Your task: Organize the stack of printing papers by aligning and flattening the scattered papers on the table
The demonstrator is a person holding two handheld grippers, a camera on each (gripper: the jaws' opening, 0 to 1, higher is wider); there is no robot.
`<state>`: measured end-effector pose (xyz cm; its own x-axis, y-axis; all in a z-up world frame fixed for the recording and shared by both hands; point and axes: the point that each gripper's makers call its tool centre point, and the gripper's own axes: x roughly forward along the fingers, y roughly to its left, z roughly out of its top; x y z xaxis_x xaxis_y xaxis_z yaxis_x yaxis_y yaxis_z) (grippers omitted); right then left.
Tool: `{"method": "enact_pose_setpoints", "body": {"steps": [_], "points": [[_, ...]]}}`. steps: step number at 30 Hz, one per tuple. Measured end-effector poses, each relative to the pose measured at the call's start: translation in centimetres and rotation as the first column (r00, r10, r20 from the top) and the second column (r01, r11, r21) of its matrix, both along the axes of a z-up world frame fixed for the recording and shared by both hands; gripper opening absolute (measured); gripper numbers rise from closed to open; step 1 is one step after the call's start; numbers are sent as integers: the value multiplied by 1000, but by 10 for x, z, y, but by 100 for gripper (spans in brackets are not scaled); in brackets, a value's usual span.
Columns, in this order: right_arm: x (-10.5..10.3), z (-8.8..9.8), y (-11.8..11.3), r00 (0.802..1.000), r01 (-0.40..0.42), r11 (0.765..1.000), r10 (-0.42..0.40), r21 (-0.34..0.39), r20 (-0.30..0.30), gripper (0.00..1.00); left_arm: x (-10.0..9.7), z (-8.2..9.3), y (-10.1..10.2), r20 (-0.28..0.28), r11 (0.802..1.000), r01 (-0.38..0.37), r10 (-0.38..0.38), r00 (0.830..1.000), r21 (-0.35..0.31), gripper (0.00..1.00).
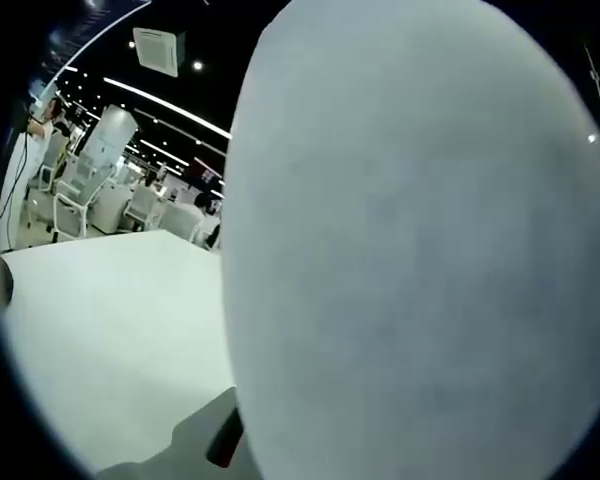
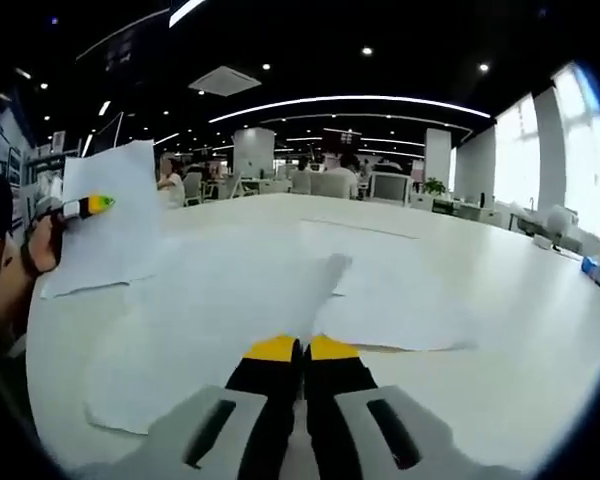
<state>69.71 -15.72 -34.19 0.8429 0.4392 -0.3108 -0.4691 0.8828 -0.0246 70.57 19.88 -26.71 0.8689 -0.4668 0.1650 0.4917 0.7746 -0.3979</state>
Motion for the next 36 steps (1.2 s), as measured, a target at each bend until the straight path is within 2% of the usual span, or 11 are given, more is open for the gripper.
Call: {"method": "enact_pose_setpoints", "body": {"steps": [9, 18, 36], "points": [[0, 1, 0, 1000, 2, 1000, -2, 2, 1, 0, 0, 0, 0, 0, 1000, 0, 0, 1000, 1, 7], [-2, -2, 0, 1000, -5, 999, 5, -38, 0, 0, -1, 0, -1, -1, 1000, 0, 0, 1000, 3, 7], [-4, 0, 1, 1000, -7, 1000, 7, -11, -2, 0, -2, 1, -1, 2, 1000, -1, 1, 1000, -4, 7]]}}
